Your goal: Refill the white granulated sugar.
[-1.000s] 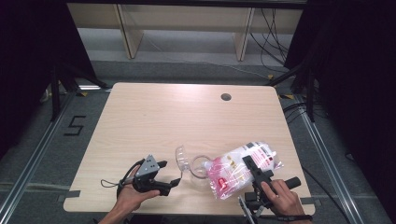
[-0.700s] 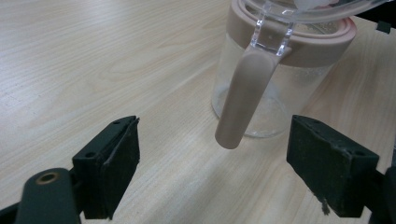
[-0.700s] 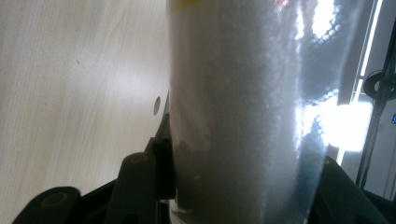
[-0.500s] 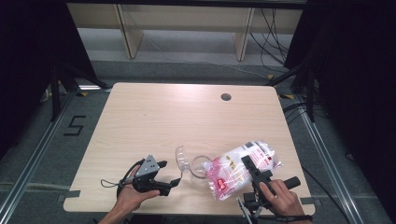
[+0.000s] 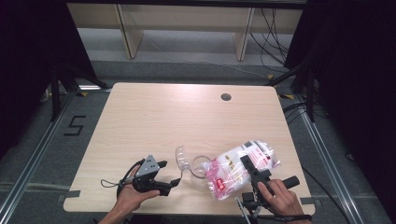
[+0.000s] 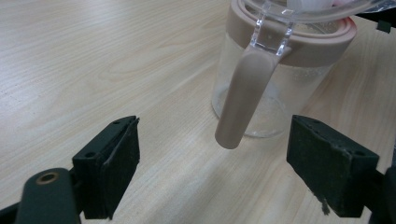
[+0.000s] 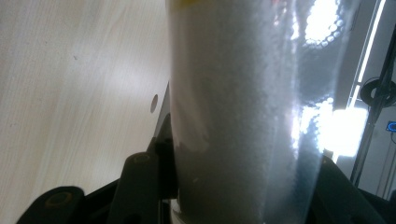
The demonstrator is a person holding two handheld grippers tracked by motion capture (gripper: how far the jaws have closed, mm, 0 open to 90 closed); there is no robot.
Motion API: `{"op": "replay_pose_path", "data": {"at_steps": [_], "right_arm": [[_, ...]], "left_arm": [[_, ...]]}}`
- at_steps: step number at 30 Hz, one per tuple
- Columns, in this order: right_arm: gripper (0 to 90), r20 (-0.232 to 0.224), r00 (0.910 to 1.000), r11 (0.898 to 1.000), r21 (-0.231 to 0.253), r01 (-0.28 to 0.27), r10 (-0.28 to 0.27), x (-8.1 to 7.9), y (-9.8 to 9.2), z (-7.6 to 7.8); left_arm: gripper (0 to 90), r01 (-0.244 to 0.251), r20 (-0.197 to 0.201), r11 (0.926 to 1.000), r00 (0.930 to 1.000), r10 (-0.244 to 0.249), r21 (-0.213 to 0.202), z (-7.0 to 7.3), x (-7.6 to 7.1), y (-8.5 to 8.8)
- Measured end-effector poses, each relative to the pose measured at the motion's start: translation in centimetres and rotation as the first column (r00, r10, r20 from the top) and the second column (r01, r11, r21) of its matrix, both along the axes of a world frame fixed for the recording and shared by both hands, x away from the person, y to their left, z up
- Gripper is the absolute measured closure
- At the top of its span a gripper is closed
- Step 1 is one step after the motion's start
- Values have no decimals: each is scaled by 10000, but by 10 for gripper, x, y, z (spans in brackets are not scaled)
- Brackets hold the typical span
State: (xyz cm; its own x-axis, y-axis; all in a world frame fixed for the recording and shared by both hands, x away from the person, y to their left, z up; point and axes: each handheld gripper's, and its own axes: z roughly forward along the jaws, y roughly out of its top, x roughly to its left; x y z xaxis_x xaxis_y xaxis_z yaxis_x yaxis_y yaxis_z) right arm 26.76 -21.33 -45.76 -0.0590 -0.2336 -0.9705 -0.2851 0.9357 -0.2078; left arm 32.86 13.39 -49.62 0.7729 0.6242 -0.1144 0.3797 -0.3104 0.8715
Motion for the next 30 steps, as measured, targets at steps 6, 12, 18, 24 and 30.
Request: {"op": "replay_pose_path", "data": {"at_steps": [6, 12, 18, 24, 30], "right_arm": [[596, 212, 9995, 9996, -184, -232, 236, 1, 1, 2], [600, -26, 9999, 9999, -2, 161, -161, -1, -2, 0], [603, 155, 9994, 9988, -379, -296, 302, 2, 0, 4], [606, 114, 9995, 9975, -644, -295, 303, 5, 2, 7], [609, 106, 9985, 9946, -899, -522, 533, 6, 6, 8]], "left_arm": [[169, 43, -13, 10000, 10000, -43, -39, 0, 0, 0], [168, -29, -96, 10000, 10000, 28, -89, -1, 0, -1], [169, -49, -58, 9999, 10000, 48, -114, -1, 0, -2], [169, 17, -44, 10000, 10000, -16, 87, 0, 1, -1], [169, 4, -157, 9999, 9999, -6, -130, -1, 0, -2]]}}
